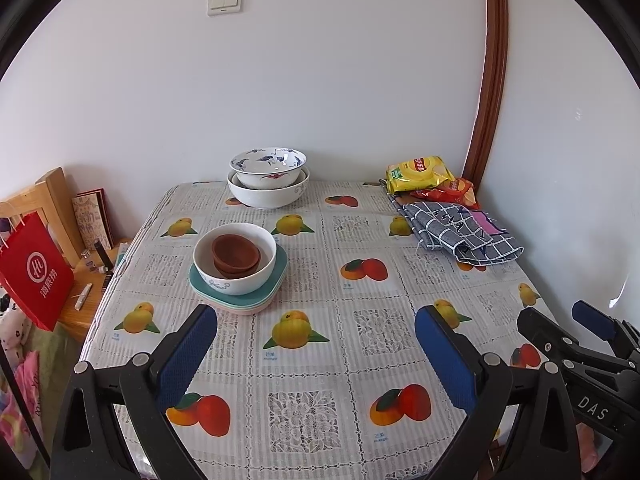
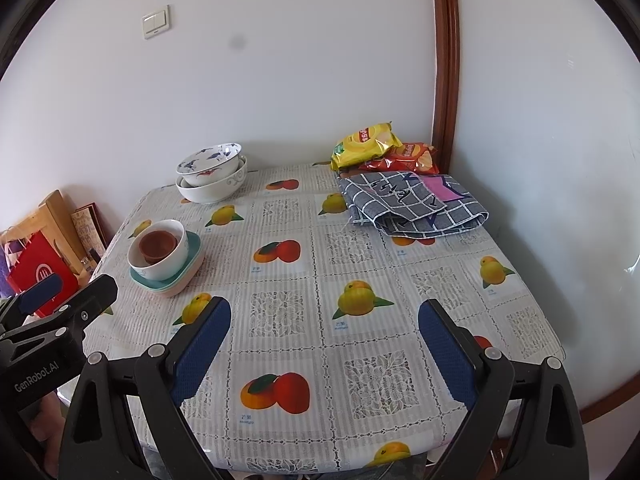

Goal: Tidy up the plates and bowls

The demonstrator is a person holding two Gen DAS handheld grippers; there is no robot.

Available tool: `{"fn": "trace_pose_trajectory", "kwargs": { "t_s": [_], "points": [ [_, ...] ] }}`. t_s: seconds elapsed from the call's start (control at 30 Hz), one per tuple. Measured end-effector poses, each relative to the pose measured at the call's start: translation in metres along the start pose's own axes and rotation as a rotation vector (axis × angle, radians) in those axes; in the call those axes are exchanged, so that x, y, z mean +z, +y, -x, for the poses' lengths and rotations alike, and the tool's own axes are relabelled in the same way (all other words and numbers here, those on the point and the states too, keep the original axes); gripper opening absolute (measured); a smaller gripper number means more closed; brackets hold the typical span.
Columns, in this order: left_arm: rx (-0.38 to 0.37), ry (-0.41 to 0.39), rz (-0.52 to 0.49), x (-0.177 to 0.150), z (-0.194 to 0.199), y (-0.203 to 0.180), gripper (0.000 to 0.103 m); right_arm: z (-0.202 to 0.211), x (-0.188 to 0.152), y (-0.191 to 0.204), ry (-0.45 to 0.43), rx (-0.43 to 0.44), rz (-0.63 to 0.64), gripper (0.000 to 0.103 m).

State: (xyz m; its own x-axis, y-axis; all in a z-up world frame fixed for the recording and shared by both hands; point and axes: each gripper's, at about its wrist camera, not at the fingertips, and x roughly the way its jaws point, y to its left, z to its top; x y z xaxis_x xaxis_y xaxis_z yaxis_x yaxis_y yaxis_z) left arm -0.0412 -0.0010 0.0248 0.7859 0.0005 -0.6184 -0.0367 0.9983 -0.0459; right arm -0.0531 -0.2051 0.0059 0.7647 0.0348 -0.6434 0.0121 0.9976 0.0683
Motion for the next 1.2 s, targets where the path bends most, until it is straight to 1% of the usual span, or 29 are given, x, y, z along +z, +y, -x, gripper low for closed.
{"fn": "trace_pose_trajectory", "kwargs": {
  "t_s": [1.2],
  "points": [
    [-0.003, 0.002, 0.009, -0.0006, 0.0009, 0.0017, 0.100, -0.0004, -0.0029, 0.0031, 0.000, 0.009, -0.001, 0.094]
  ]
}}
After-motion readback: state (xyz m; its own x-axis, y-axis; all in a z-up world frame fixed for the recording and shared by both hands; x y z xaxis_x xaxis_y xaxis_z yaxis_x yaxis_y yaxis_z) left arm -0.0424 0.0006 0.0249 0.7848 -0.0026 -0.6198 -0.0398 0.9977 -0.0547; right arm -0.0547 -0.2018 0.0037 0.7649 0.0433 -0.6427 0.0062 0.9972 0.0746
